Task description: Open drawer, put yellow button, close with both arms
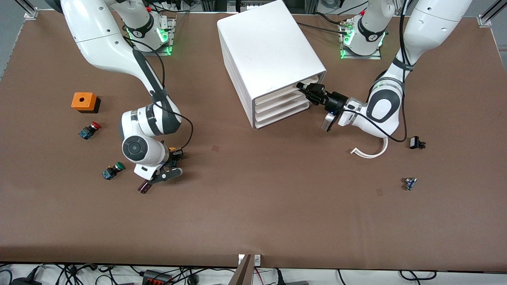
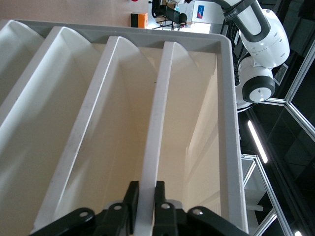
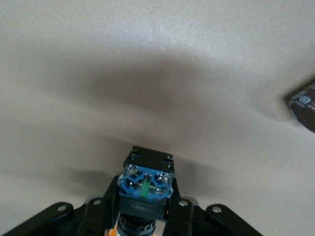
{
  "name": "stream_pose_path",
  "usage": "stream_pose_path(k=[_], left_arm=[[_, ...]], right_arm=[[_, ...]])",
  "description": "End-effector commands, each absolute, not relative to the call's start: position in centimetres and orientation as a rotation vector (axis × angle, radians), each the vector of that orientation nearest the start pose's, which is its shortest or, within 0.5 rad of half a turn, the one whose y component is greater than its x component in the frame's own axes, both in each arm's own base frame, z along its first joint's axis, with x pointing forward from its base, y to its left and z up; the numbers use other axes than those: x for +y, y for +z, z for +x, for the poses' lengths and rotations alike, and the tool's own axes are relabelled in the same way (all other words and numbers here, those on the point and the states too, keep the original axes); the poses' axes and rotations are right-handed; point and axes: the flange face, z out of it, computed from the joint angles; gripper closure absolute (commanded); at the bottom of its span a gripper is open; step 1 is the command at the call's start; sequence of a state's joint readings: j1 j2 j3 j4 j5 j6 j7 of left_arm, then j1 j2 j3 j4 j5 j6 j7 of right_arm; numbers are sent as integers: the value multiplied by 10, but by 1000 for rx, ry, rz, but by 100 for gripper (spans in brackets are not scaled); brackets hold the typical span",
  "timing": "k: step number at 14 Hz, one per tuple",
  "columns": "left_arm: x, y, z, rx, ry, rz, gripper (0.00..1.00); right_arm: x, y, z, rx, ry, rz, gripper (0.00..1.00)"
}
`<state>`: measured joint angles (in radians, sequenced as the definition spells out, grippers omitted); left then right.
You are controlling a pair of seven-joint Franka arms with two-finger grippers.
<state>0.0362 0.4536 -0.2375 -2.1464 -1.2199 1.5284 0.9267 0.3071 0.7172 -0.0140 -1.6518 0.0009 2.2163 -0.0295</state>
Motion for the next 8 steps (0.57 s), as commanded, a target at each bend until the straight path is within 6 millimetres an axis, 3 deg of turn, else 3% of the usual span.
stream_pose_path(k=[1, 4, 8], left_arm=[[-192, 208, 490, -297, -410, 1597, 93], [-176, 202, 518, -276, -371, 1614, 94], [-145, 205, 558, -320, -390, 1726, 94]], right_arm=[[211, 207, 641, -543, 179, -3108, 100], [251, 271, 649, -624, 94, -3095, 100], [277, 370, 669, -653, 27, -3074, 100]])
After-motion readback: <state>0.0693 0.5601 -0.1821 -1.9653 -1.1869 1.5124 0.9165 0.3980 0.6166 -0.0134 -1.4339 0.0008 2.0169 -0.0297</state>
